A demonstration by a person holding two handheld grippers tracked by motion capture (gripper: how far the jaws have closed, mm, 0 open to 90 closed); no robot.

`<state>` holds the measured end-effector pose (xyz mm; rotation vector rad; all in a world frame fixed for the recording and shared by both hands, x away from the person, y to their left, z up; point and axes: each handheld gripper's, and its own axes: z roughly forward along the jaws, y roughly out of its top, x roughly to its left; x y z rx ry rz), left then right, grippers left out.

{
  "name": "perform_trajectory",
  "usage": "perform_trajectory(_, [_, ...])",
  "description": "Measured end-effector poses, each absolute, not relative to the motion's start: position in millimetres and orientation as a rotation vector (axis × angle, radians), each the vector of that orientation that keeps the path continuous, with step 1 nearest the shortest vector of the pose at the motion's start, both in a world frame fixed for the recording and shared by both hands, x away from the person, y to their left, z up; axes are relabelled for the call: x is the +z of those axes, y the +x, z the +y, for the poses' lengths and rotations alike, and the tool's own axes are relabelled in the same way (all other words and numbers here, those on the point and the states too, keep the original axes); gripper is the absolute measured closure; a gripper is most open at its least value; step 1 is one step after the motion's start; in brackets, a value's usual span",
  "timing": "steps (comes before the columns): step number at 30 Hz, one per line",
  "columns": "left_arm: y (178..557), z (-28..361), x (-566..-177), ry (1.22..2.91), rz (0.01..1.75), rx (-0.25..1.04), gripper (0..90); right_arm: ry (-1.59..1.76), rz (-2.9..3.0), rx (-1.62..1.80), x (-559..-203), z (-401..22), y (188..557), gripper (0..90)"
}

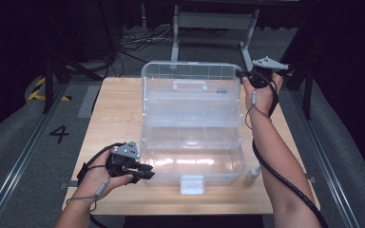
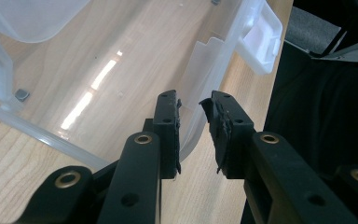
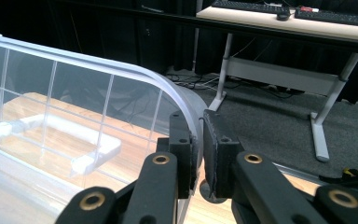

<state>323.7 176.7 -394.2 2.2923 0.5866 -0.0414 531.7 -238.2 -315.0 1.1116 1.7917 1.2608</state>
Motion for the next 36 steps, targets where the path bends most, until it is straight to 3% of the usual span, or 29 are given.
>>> perform_trajectory(36, [328.3, 175.0, -397.4, 2.286, 0.576, -0.088, 72.0, 1.038, 1.819, 1.288, -341.4, -241.1, 561.8, 83.0])
